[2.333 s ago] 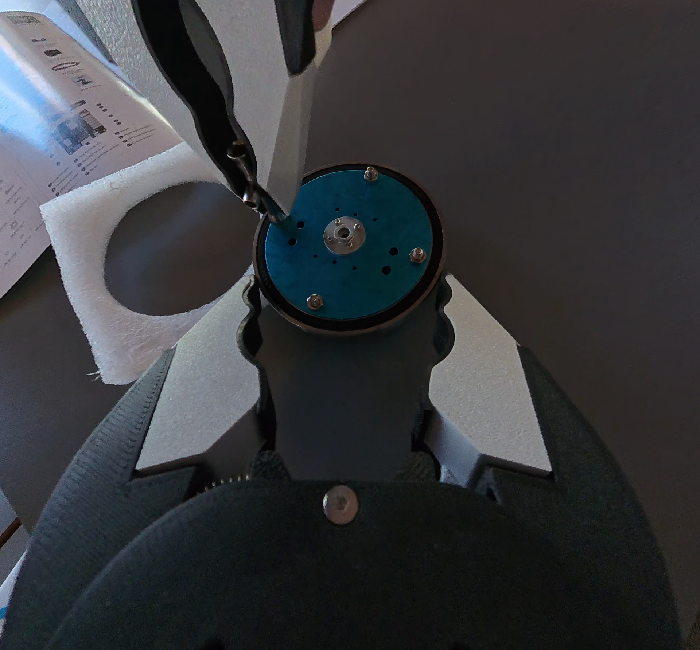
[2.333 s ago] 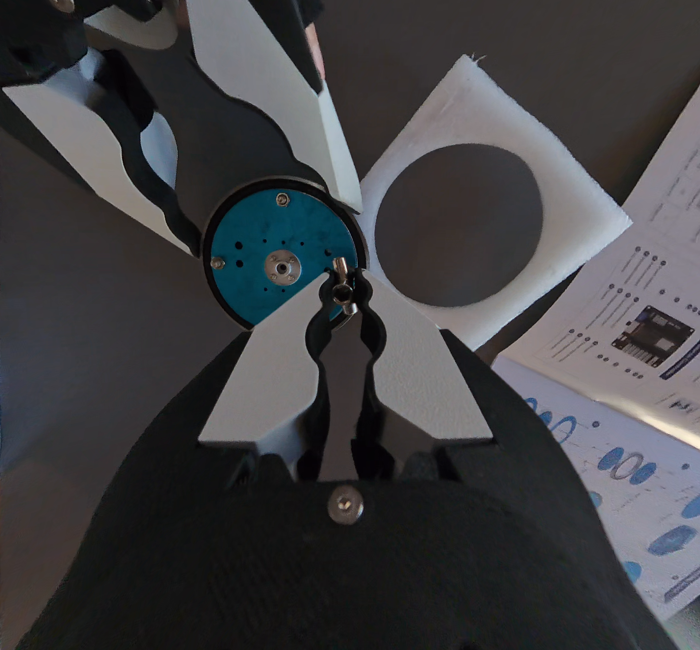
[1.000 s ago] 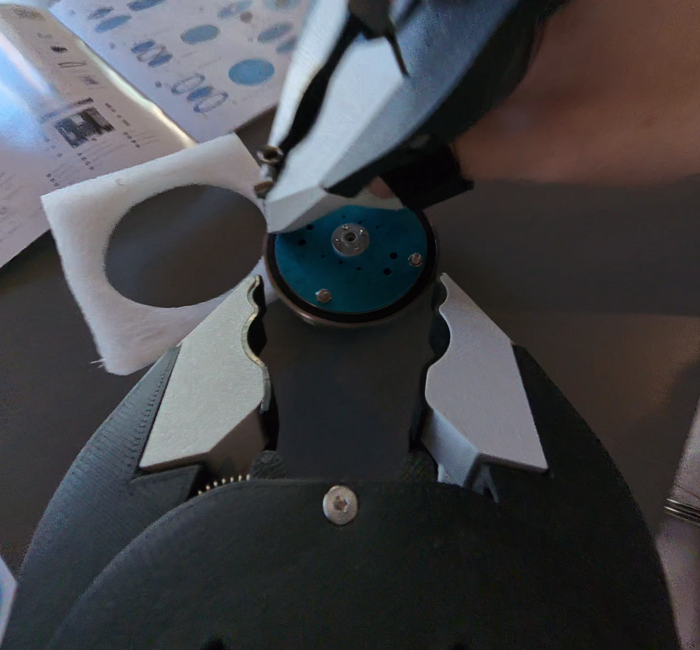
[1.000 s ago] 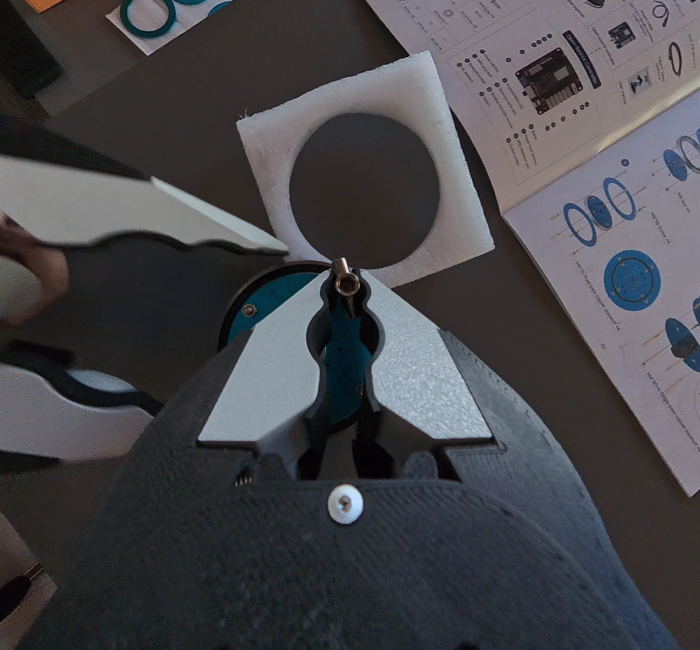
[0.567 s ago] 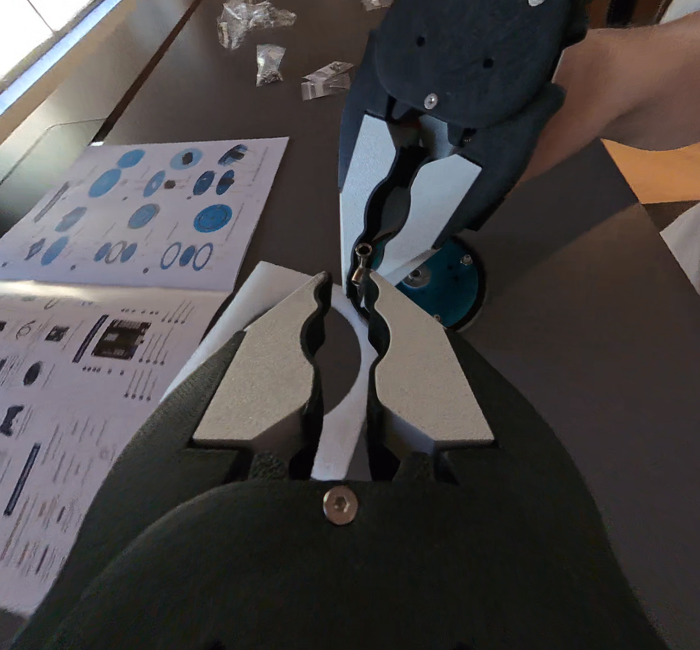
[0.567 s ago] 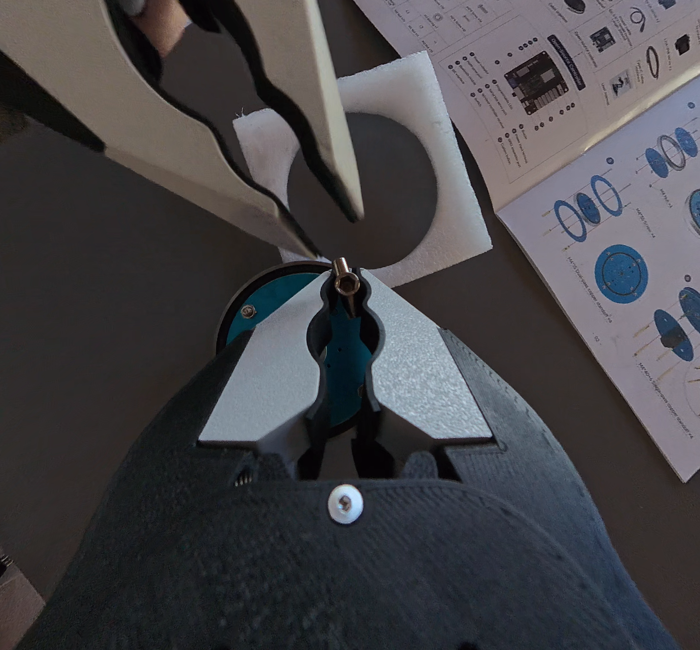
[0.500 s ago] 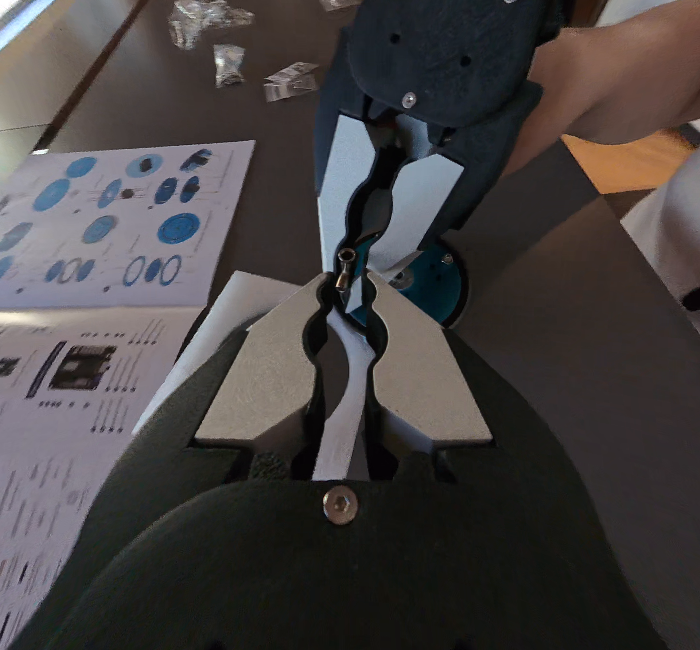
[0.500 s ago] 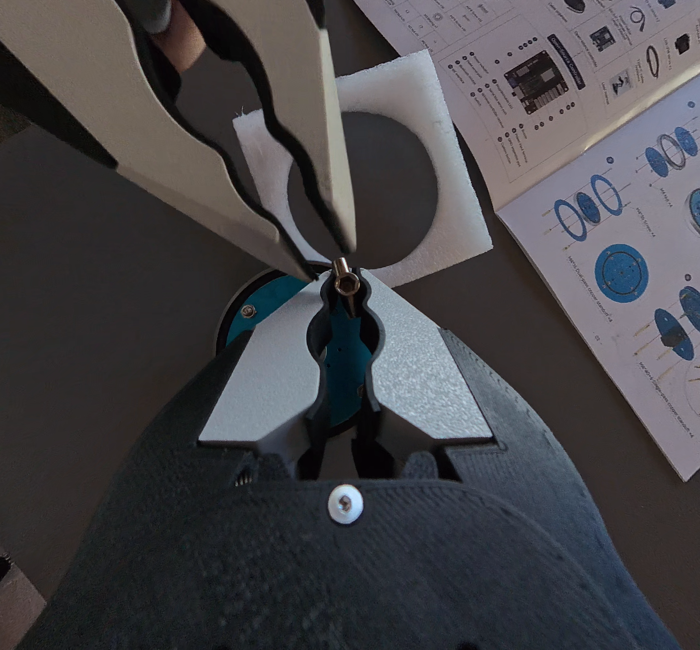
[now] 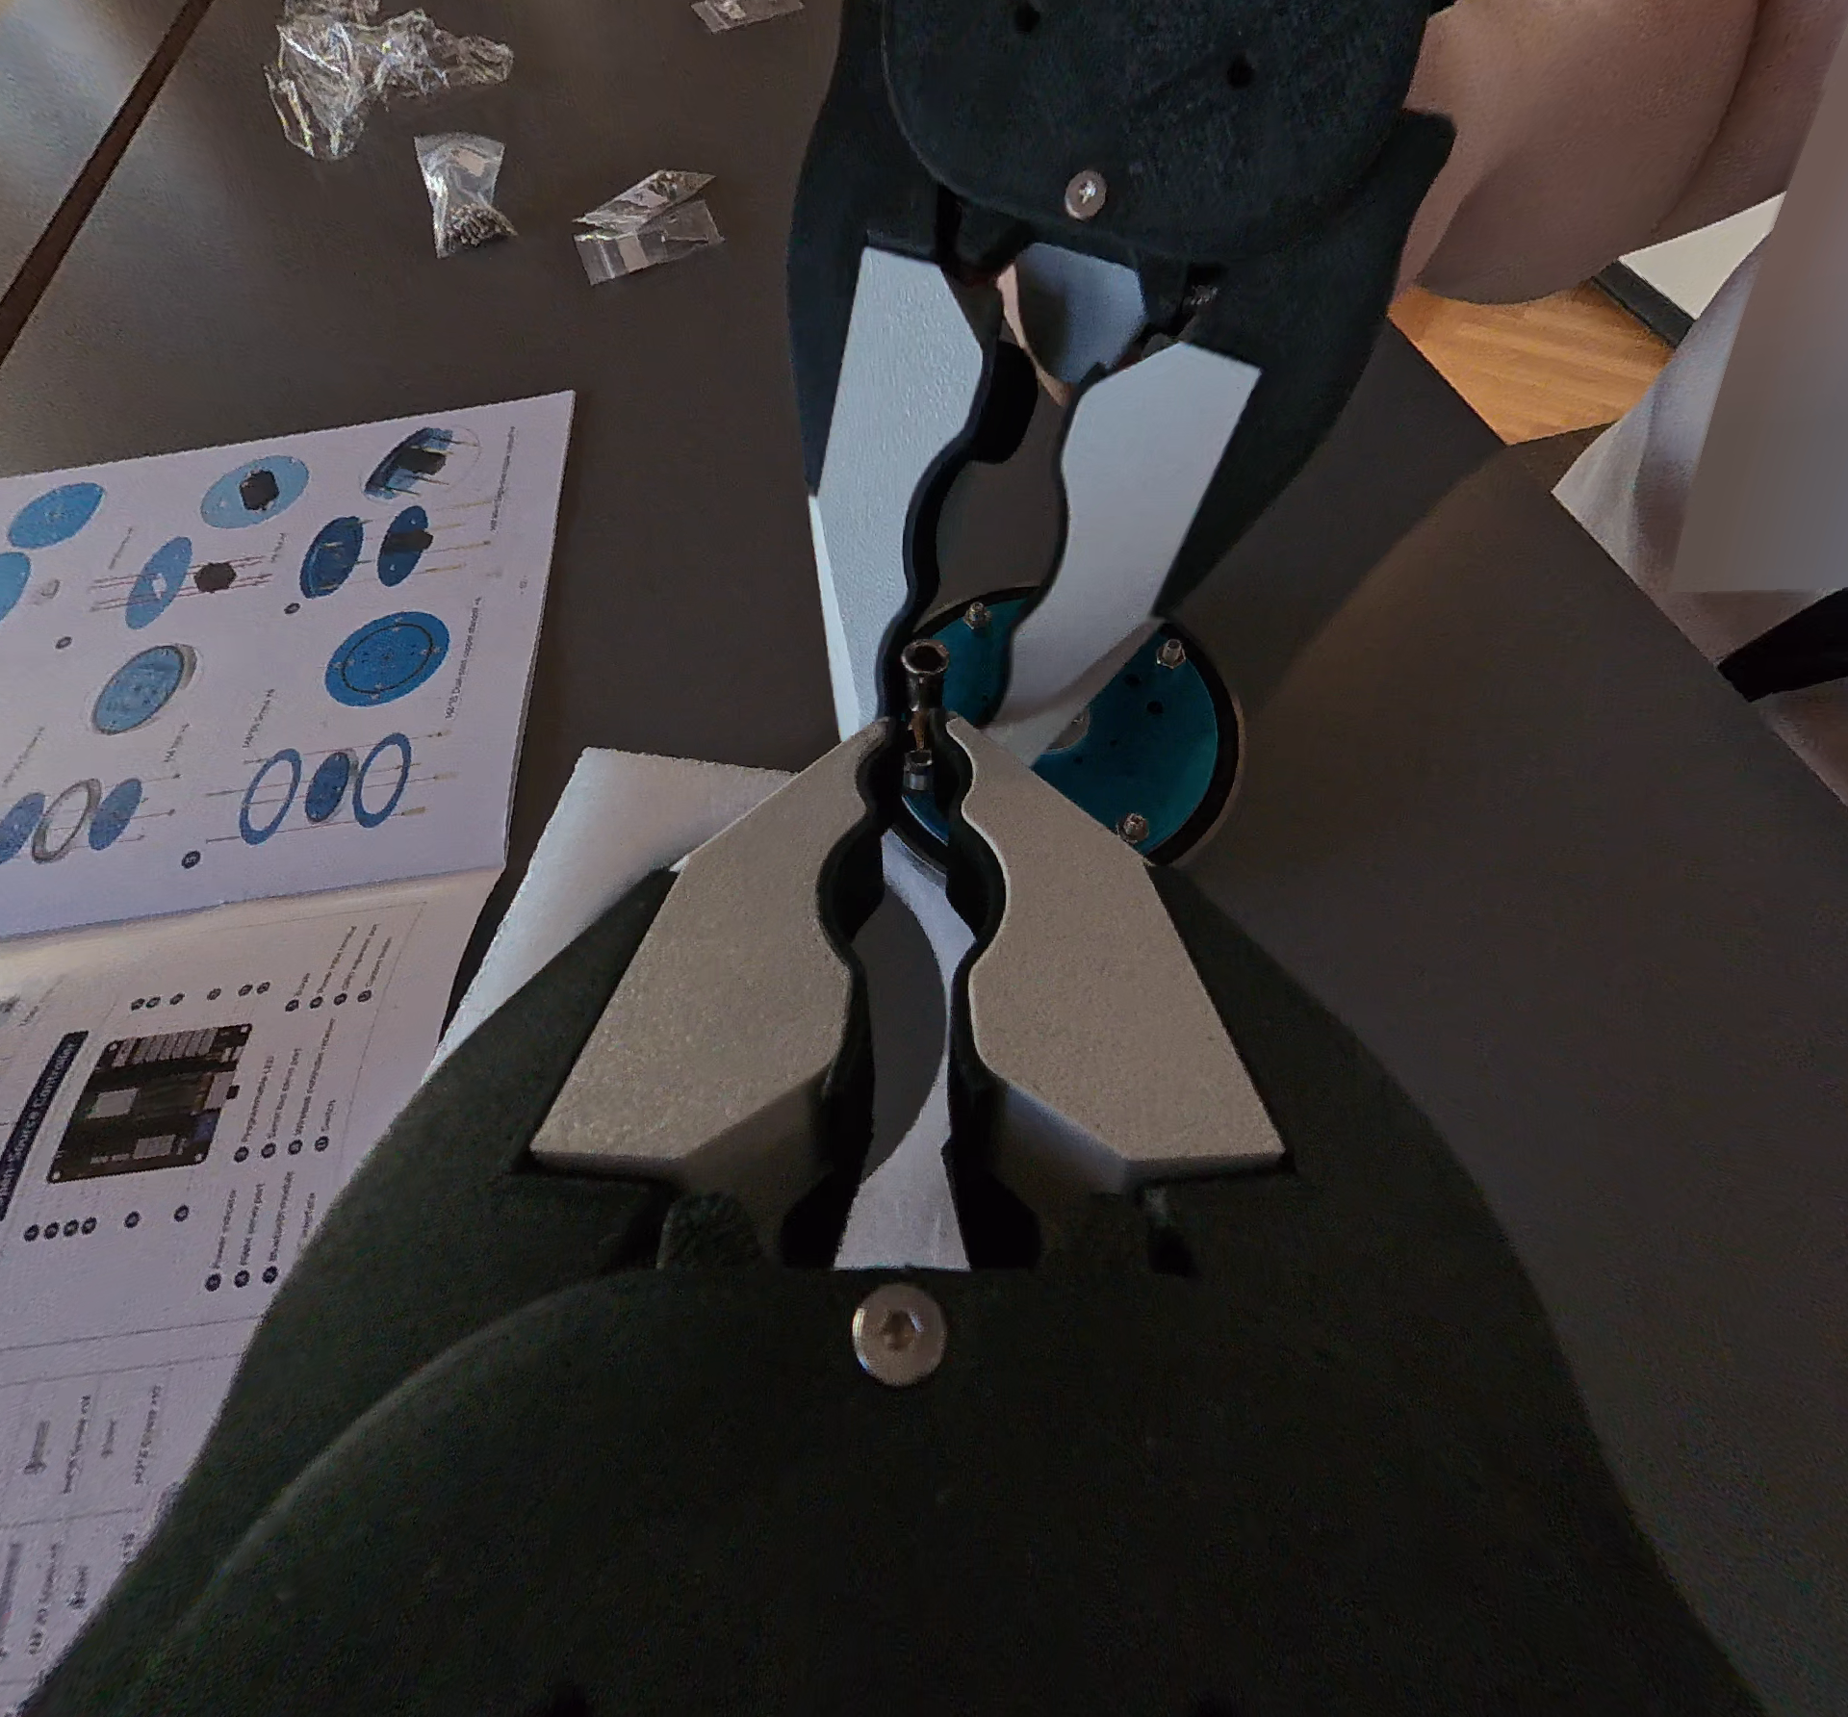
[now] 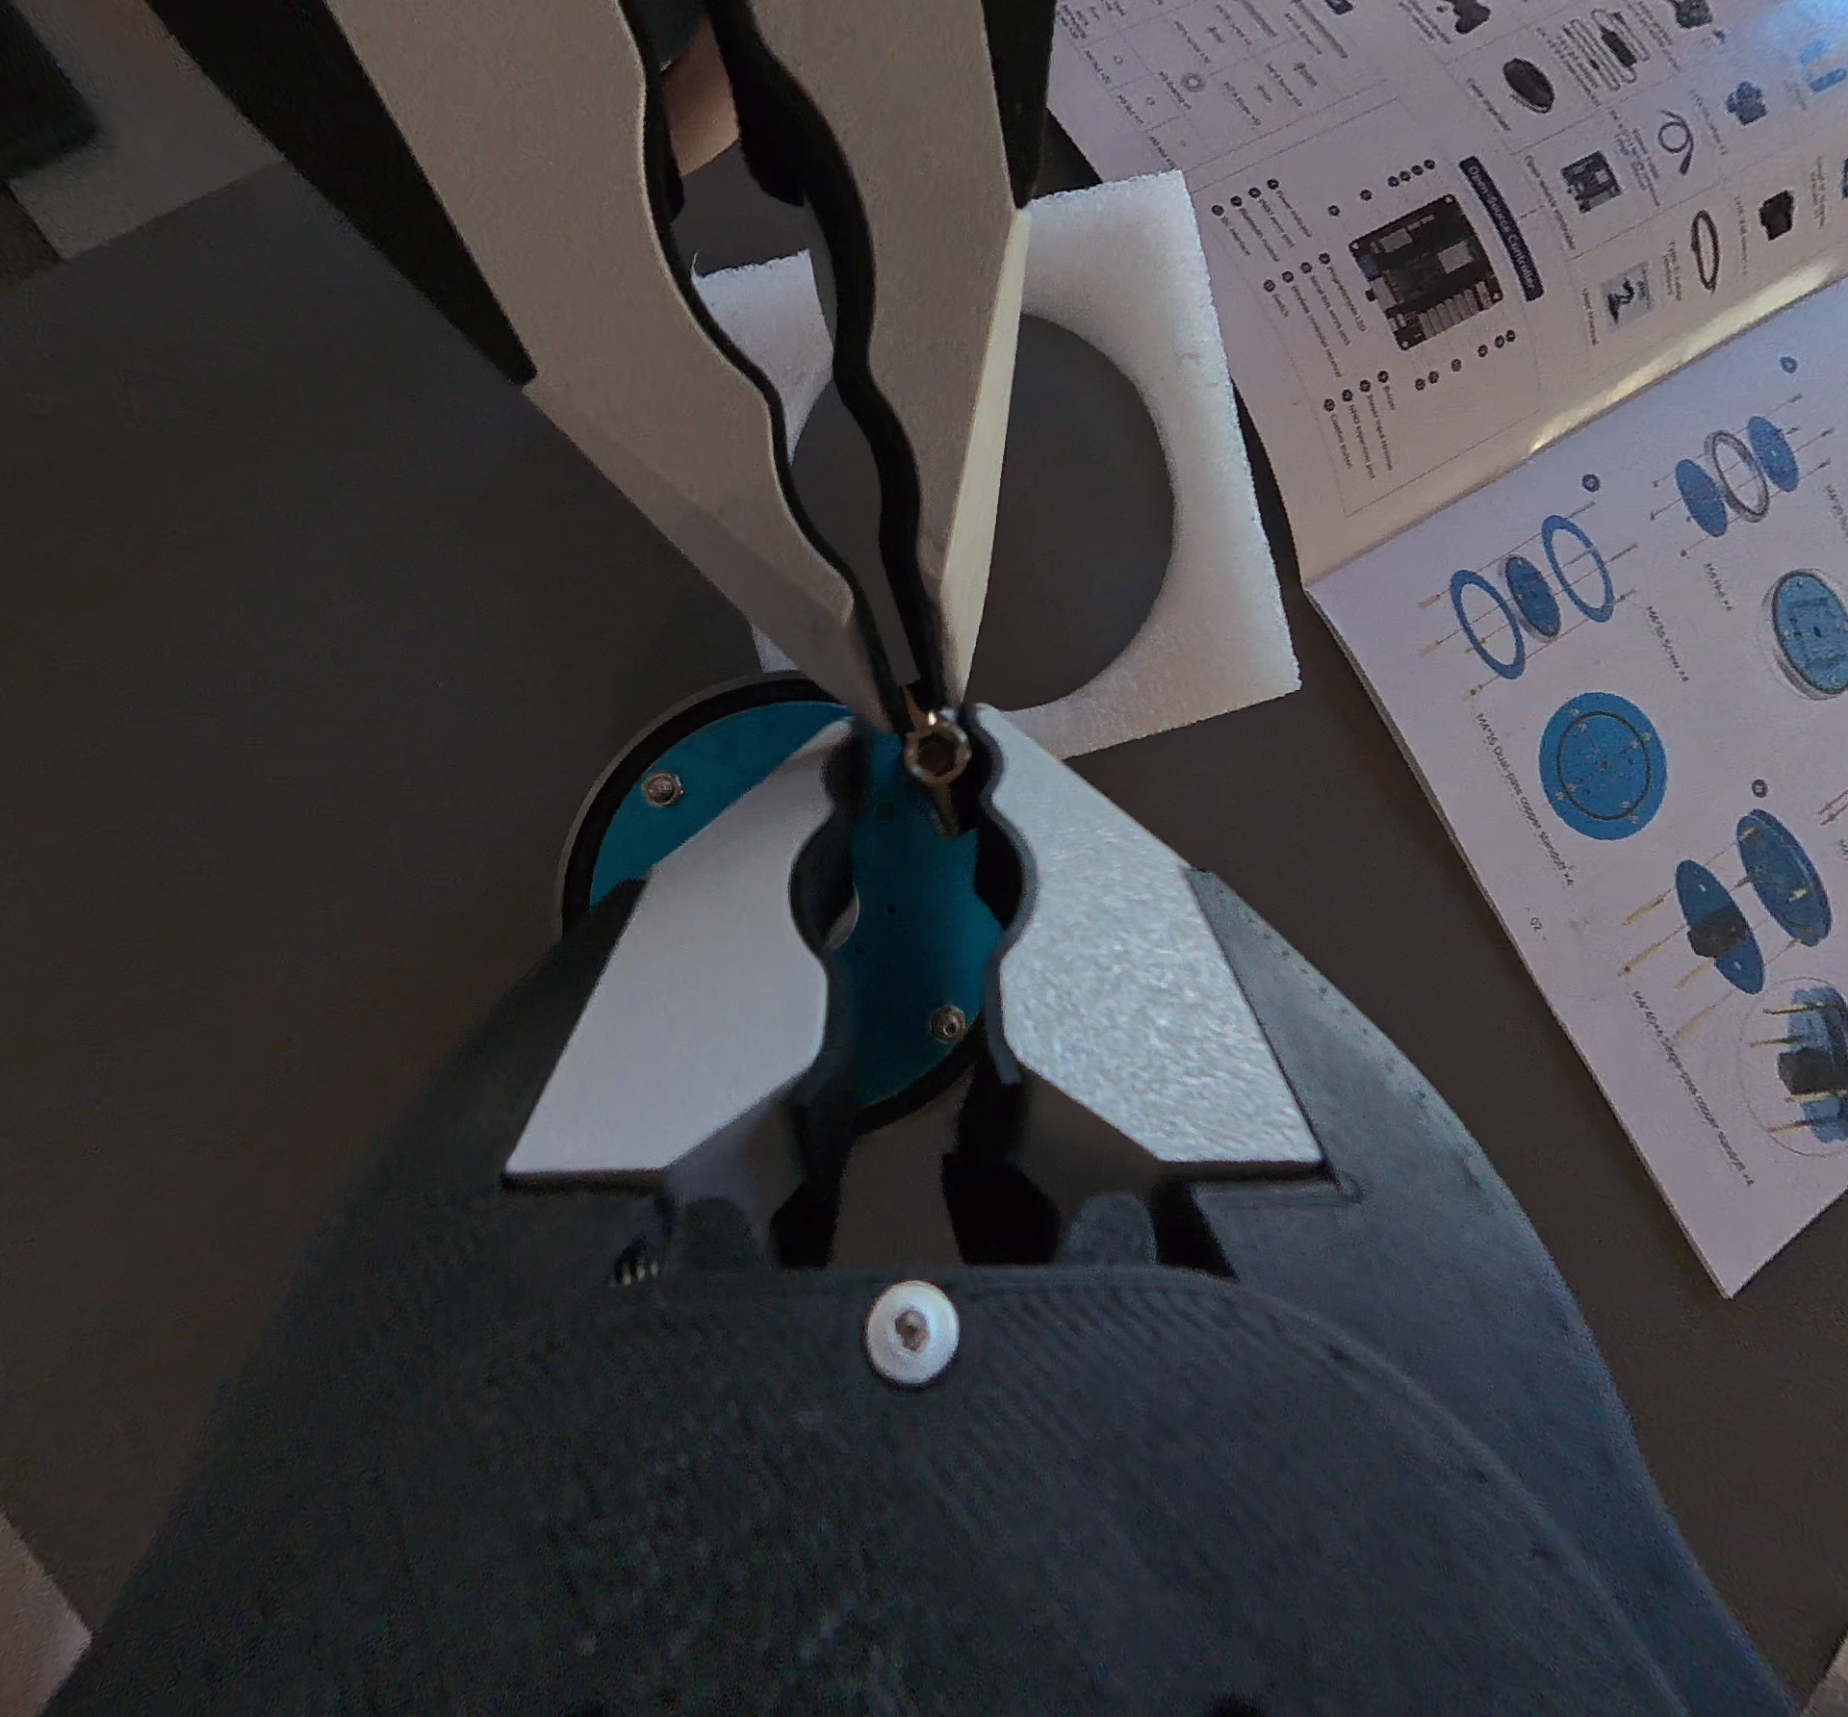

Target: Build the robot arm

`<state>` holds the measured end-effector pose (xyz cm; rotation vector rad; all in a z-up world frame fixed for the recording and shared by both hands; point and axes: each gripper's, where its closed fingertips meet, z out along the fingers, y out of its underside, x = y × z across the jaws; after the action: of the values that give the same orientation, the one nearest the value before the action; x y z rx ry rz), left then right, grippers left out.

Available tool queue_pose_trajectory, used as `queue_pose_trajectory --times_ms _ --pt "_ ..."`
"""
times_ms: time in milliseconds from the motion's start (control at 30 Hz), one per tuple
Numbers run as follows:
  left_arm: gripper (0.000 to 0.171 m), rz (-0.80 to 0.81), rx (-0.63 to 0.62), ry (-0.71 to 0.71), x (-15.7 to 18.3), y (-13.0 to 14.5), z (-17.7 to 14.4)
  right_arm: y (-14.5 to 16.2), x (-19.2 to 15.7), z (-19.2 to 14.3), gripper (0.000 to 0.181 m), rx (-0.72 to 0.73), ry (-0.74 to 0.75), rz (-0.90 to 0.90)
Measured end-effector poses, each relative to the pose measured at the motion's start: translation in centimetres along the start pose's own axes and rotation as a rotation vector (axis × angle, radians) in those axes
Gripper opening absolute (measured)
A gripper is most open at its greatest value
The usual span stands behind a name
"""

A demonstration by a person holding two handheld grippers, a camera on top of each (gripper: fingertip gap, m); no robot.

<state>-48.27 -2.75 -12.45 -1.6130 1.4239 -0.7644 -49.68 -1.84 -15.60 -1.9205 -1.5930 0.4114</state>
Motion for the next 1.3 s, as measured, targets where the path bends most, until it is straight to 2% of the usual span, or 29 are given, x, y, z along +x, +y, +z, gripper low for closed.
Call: queue_pose_trajectory --times_ms 33,100,300,400,600,867,1000,1100,1167,1300 --pt "0.004 0.000 -0.003 -0.004 -0.1 0.0 0.0 0.1 -0.1 -0.2 0.028 0.008 -0.010 0.004" --pt "0.004 -0.002 -0.008 -0.007 -0.2 0.1 0.0 0.6 -0.3 -0.7 0.032 0.019 -0.025 0.007" --pt "0.004 0.005 -0.007 -0.005 -0.1 0.0 0.1 0.2 0.6 -3.0 0.011 0.167 0.034 -0.017" --pt "0.005 0.004 -0.013 -0.005 -0.2 0.1 0.1 -0.6 0.7 -3.1 0.010 0.206 -0.009 0.003" --pt "0.006 -0.003 -0.013 -0.005 -0.3 0.4 0.2 -0.7 0.5 -2.5 0.007 0.172 -0.084 0.039" --pt "0.005 0.010 -0.037 -0.013 -0.5 1.2 0.5 -0.7 0.5 -2.5 0.007 0.170 -0.058 0.206" --pt "0.001 0.006 -0.056 -0.030 -0.7 2.0 0.8 -0.6 0.6 -2.5 0.007 0.163 -0.041 0.187" --pt "0.012 -0.023 0.003 -0.011 -0.3 1.3 0.6 -0.6 0.5 -2.5 0.007 0.147 -0.050 0.177" --pt "0.009 -0.039 0.045 -0.004 -0.3 0.6 0.3 -0.5 0.5 -2.5 0.008 0.130 -0.053 0.173" --pt "0.007 -0.022 0.038 -0.009 -0.4 0.7 0.3 -0.5 0.6 -2.5 0.008 0.109 -0.037 0.160"
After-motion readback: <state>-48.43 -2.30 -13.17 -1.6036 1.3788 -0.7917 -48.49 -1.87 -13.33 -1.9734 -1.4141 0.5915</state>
